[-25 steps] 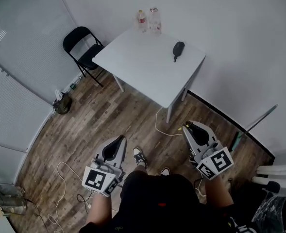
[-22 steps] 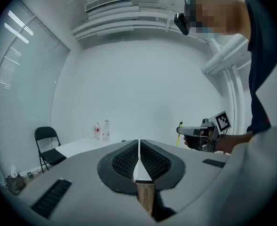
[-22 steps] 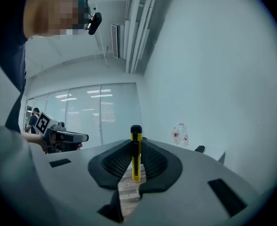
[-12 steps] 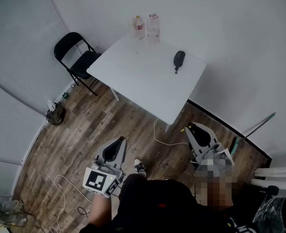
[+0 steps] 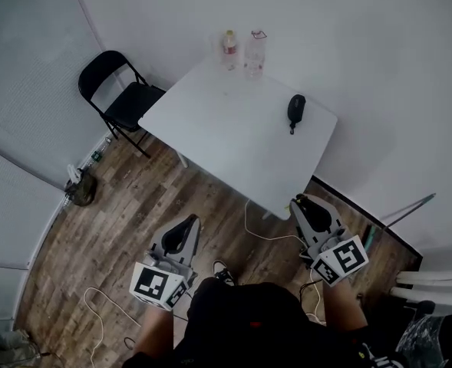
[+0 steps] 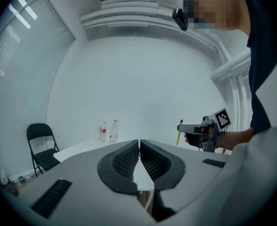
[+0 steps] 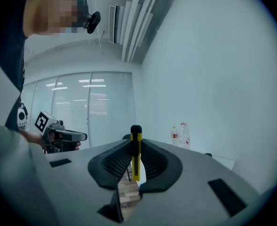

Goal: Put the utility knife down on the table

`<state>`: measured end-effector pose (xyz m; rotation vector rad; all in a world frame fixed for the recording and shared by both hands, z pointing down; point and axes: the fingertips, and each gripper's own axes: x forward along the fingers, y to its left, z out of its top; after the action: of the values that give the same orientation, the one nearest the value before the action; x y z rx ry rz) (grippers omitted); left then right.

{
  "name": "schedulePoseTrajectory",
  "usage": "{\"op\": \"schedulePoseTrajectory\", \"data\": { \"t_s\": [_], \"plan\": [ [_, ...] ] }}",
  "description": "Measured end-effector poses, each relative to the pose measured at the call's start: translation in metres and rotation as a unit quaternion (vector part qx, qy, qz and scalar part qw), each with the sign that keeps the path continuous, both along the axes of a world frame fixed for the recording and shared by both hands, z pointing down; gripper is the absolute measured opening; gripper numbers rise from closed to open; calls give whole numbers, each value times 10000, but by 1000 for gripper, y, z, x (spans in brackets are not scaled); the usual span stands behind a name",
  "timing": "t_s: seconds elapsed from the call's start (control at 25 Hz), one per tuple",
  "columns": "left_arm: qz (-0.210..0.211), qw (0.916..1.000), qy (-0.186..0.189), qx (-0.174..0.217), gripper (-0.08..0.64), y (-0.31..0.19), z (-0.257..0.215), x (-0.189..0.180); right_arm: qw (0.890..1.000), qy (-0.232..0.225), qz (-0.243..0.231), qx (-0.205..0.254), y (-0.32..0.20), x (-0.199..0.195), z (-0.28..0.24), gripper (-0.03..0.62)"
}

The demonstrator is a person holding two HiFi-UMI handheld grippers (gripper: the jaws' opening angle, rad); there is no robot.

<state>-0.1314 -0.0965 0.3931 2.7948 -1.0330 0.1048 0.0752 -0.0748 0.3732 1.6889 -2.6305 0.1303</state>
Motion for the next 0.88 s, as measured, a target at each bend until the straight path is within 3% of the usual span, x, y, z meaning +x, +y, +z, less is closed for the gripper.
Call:
{"op": "schedulePoseTrajectory", "data": {
  "t_s": [0.24, 0.48, 0.88],
  "plan": [
    [180, 9992, 133, -341, 32, -43, 13, -22, 9999, 126, 62, -74, -44, -28, -1, 67],
    [313, 9988, 108, -371, 32, -70, 18, -22, 9995, 118, 213, -221, -65, -26, 10, 67],
    [171, 9992, -37, -350, 32, -101, 19, 27, 9996, -81, 151, -228, -103, 28, 19, 67]
  ]
}}
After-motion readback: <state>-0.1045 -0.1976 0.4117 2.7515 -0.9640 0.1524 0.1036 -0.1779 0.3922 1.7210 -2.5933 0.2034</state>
